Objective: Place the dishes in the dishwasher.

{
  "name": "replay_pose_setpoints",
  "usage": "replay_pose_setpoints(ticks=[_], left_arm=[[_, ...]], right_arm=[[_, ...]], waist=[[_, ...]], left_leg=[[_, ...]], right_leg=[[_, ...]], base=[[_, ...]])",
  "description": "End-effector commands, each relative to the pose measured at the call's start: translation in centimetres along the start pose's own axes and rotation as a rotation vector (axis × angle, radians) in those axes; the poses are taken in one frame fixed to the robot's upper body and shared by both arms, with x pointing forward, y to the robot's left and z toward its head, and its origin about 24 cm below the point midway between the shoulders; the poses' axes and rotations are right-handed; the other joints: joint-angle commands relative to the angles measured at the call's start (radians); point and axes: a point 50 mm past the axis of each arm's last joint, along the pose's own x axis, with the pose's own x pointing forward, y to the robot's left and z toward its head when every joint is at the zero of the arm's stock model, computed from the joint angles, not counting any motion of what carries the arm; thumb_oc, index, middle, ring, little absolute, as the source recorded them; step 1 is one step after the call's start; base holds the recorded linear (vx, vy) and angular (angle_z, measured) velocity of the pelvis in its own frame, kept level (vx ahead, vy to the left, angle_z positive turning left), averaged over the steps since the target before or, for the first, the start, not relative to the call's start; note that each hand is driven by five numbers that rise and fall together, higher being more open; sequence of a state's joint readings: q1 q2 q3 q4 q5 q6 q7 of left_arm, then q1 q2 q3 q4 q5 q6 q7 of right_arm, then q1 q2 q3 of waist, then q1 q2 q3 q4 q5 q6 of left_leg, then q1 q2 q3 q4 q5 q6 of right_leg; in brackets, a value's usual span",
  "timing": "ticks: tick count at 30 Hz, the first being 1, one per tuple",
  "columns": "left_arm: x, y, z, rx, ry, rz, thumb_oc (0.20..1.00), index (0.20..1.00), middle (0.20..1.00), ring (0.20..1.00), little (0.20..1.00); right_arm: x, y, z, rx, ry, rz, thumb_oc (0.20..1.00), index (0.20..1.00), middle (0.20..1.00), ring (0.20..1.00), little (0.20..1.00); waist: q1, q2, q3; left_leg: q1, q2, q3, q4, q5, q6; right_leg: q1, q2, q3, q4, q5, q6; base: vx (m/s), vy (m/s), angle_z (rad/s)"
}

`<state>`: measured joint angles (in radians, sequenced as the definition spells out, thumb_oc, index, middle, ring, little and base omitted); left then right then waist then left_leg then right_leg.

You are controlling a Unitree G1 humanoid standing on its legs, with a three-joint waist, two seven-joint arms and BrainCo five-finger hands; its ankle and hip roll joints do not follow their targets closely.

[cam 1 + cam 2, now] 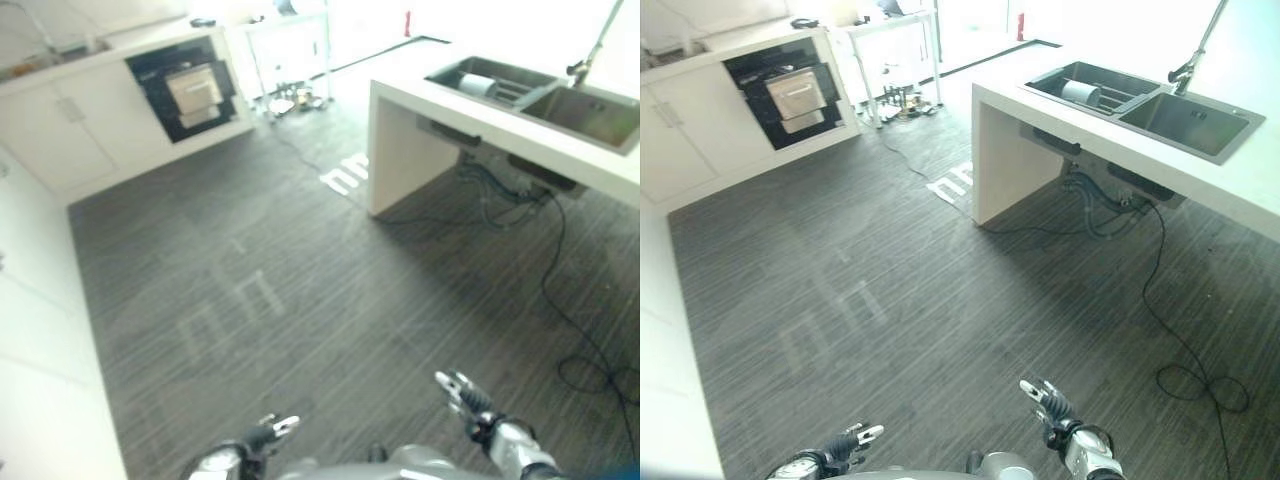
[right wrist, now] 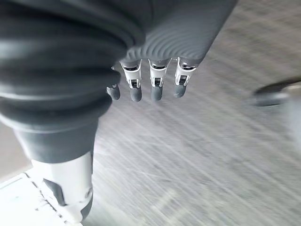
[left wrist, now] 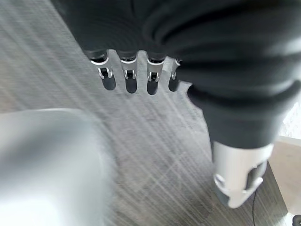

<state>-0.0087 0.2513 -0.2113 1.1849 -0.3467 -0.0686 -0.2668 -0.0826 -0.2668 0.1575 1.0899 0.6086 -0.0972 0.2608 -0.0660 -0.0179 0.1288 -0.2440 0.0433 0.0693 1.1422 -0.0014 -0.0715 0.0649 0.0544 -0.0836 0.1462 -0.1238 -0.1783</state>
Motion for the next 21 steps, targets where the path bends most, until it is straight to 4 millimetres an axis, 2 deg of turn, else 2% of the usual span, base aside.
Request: replay_pose_setpoints(ticks=[1,2,3,4,5,6,7,9,11,12,13,15,16,18,20,21], left_arm=[[0.1,0.2,2.2,0.046,-0.072,-0.009,1.000,1.000,1.000,1.000,1.000],[0.0,0.4,2.0,0.043,-0.073,-0.004,1.000,1.000,1.000,1.000,1.000],[-0.1,0.4,1.9,0.025,-0.072,-0.004,1.000,1.000,1.000,1.000,1.000],[-0.1,0.3,1.6,0.014,-0.068,-0.004,1.000,1.000,1.000,1.000,1.000],[-0.3,0.0,0.3,-0.009,-0.056,0.003,1.000,1.000,1.000,1.000,1.000],[-0.4,0.0,-0.5,-0.008,-0.040,0.006,1.000,1.000,1.000,1.000,1.000],[-0.4,-0.1,-0.9,-0.010,-0.031,0.009,1.000,1.000,1.000,1.000,1.000],[-0.5,0.3,-1.3,-0.026,-0.009,0.013,1.000,1.000,1.000,1.000,1.000],[-0.5,1.1,-0.9,-0.040,0.005,0.033,1.000,1.000,1.000,1.000,1.000],[-0.5,1.3,-0.6,-0.042,0.000,0.037,1.000,1.000,1.000,1.000,1.000],[-0.5,1.6,-0.1,-0.032,-0.006,0.039,1.000,1.000,1.000,1.000,1.000],[-0.5,1.9,0.6,-0.014,-0.020,0.040,1.000,1.000,1.000,1.000,1.000],[-0.5,2.0,0.9,0.004,-0.026,0.036,1.000,1.000,1.000,1.000,1.000],[-0.5,2.2,1.2,0.002,-0.026,0.045,1.000,1.000,1.000,1.000,1.000],[-0.4,2.0,1.4,-0.031,-0.027,0.033,1.000,1.000,1.000,1.000,1.000],[-0.2,1.7,1.4,-0.033,-0.024,0.024,1.000,1.000,1.000,1.000,1.000]], right_arm=[[-0.5,-1.1,0.8,-0.047,-0.029,0.006,1.000,1.000,1.000,1.000,1.000],[-0.4,-0.9,1.1,-0.050,-0.030,0.011,1.000,1.000,1.000,1.000,1.000],[-0.2,-0.7,1.3,-0.051,-0.029,0.006,1.000,1.000,1.000,1.000,1.000],[-0.1,-0.6,1.2,-0.036,-0.023,0.003,1.000,1.000,1.000,1.000,1.000],[0.0,-0.4,0.7,-0.006,-0.009,-0.004,1.000,1.000,1.000,1.000,1.000],[-0.1,-0.6,0.2,0.027,-0.009,-0.023,1.000,1.000,1.000,1.000,1.000],[-0.1,-0.6,-0.1,0.041,-0.008,-0.028,1.000,1.000,1.000,1.000,1.000],[-0.3,-0.6,-0.7,0.037,-0.002,-0.041,1.000,1.000,1.000,1.000,1.000],[-0.5,-0.8,-1.5,0.043,0.026,-0.057,1.000,1.000,1.000,1.000,1.000],[-0.6,-0.8,-1.7,0.039,0.034,-0.059,1.000,1.000,1.000,1.000,1.000],[-0.7,-0.8,-2.2,0.027,0.045,-0.066,1.000,1.000,1.000,1.000,1.000],[-0.9,-1.0,-2.5,0.023,0.035,-0.084,1.000,1.000,1.000,1.000,1.000],[-1.0,-1.2,-2.4,0.020,0.022,-0.092,1.000,1.000,1.000,1.000,1.000],[-1.0,-1.3,-2.2,-0.016,0.028,-0.092,1.000,1.000,1.000,1.000,1.000],[-0.9,-1.1,-2.3,-0.060,0.047,-0.079,1.000,1.000,1.000,1.000,1.000],[-0.7,-1.0,-2.2,-0.070,0.053,-0.082,1.000,1.000,1.000,1.000,1.000]], waist=[[0.025,0.007,0.017],[0.031,0.016,0.013],[0.058,0.032,0.025],[0.076,0.042,0.022],[0.108,0.059,0.023],[0.119,0.063,0.026],[0.122,0.063,0.027],[0.102,0.065,0.019],[0.082,0.059,0.009],[0.077,0.055,0.004],[0.072,0.050,-0.004],[0.069,0.048,-0.010],[0.062,0.057,-0.005],[0.059,0.067,0.009],[0.061,0.067,0.020],[0.059,0.060,0.026]], left_leg=[[0.141,-0.036,0.016,-0.598,-0.030,0.072],[0.150,-0.028,0.016,-0.739,-0.022,0.069],[0.148,-0.049,-0.051,-0.962,0.019,0.051],[0.130,-0.055,-0.104,-1.031,0.042,0.042],[0.108,-0.055,-0.179,-1.151,0.107,0.020],[0.100,-0.059,-0.177,-1.199,0.129,0.013],[0.090,-0.063,-0.160,-1.194,0.132,0.014],[0.092,-0.057,-0.110,-1.147,0.103,0.034],[0.120,-0.067,-0.090,-1.105,0.051,0.072],[0.128,-0.071,-0.082,-1.095,0.039,0.085],[0.142,-0.080,-0.074,-1.088,0.026,0.104],[0.162,-0.099,-0.076,-1.071,-0.004,0.133],[0.180,-0.100,-0.075,-1.065,-0.021,0.145],[0.216,-0.099,-0.069,-1.065,-0.034,0.152],[0.265,-0.098,-0.057,-1.088,-0.038,0.148],[0.287,-0.101,-0.056,-1.102,-0.045,0.147]], right_leg=[[-0.012,-0.073,0.028,-0.015,0.052,0.171],[-0.002,-0.060,0.038,-0.018,0.038,0.178],[0.049,-0.037,0.069,-0.033,0.013,0.189],[0.065,-0.027,0.086,-0.038,0.004,0.192],[0.121,-0.013,0.136,-0.050,-0.026,0.197],[0.163,-0.014,0.160,-0.062,-0.043,0.205],[0.187,-0.023,0.170,-0.070,-0.052,0.212],[0.190,-0.062,0.156,-0.062,-0.065,0.233],[0.174,-0.105,0.128,-0.015,-0.062,0.252],[0.164,-0.114,0.126,0.009,-0.046,0.260],[0.145,-0.127,0.124,0.054,-0.006,0.272],[0.077,-0.153,0.111,0.216,0.084,0.284],[0.013,-0.156,0.101,0.328,0.113,0.277],[-0.070,-0.165,0.050,0.448,0.136,0.263],[-0.118,-0.163,-0.012,0.372,0.102,0.251],[-0.135,-0.153,-0.033,0.288,0.090,0.253]], base=[[0.51,-0.029,-0.65],[0.63,0.131,-0.48],[0.58,0.159,-0.69],[0.69,0.218,-0.66],[0.60,0.180,-1.20],[0.55,0.188,-1.66],[0.46,0.233,-1.87],[0.45,0.302,-1.18],[0.42,0.287,-0.67],[0.35,0.217,-0.53],[0.33,0.226,-0.40],[0.27,0.244,-0.18],[0.18,0.218,-0.14],[0.20,0.187,-0.05],[0.22,0.026,-0.20],[0.18,-0.110,-0.46]])
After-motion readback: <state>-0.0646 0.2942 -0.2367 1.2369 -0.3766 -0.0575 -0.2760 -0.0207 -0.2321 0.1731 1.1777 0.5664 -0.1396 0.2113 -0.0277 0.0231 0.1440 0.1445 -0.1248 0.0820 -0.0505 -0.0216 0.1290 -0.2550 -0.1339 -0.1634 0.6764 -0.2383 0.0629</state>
